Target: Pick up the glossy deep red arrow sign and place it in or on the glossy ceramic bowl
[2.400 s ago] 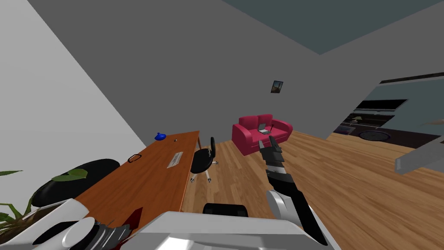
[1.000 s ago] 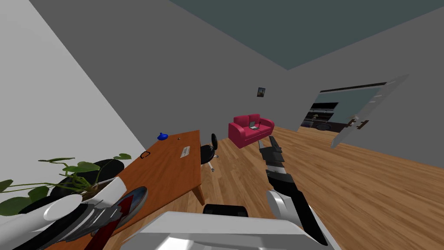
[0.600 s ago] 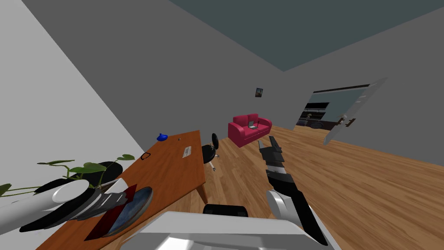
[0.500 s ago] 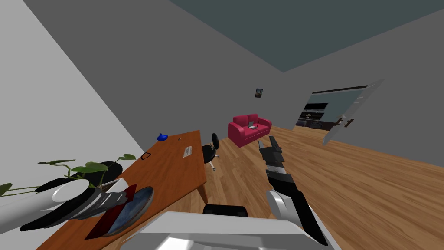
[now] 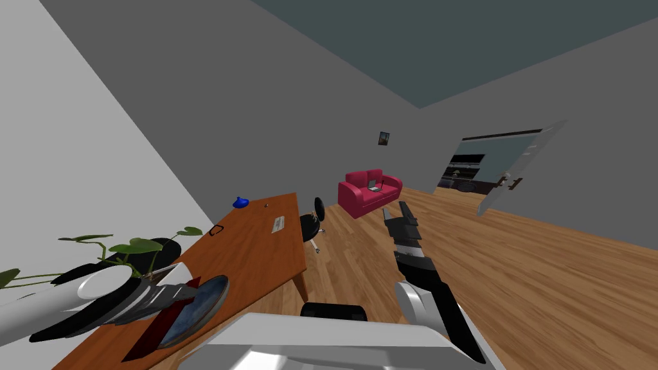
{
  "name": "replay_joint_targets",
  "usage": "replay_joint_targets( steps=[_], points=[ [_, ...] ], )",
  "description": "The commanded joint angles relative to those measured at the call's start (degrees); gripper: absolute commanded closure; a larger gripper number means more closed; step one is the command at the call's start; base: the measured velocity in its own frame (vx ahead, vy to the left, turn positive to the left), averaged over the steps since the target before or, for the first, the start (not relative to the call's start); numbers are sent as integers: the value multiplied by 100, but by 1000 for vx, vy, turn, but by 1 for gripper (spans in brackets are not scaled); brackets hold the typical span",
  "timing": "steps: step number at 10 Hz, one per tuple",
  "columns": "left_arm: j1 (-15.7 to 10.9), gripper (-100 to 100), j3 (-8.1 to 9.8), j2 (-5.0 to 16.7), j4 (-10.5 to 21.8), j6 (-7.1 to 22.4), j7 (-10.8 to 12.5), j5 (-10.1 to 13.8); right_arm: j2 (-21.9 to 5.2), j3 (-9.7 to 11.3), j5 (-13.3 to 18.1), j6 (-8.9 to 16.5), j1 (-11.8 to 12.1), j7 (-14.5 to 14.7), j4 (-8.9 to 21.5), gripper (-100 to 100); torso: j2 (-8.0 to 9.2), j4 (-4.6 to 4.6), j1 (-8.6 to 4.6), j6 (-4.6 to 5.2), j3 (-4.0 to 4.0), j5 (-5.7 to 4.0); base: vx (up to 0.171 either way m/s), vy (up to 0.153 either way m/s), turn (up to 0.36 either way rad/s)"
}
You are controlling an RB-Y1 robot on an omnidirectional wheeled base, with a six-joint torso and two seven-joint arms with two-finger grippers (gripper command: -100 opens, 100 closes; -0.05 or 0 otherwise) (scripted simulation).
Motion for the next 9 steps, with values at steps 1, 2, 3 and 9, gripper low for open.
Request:
replay_joint_targets(
  steps=[1, 2, 3, 9],
  points=[
    [0, 0, 0, 0, 0, 0, 0, 0, 0, 0, 0, 0, 0, 0, 0, 0, 0, 0, 0, 0, 0, 0, 0, 0, 0],
    [-284, -100, 171, -38, 289, 185, -286, -288, 0, 0, 0, 0, 0, 0, 0, 0, 0, 1, -5, 2, 0, -3, 17, -27, 101],
    [-459, -100, 171, -38, 436, 185, -372, -439, 0, 0, 0, 0, 1, 0, 0, 0, -5, 0, -16, 0, -2, -5, 16, -36, 74],
    [-1351, -100, 516, -111, 1286, 555, -1020, -1148, 0, 0, 0, 0, 0, 0, 0, 0, -3, 0, -11, 3, -1, -5, 9, -22, 44]
  ],
)
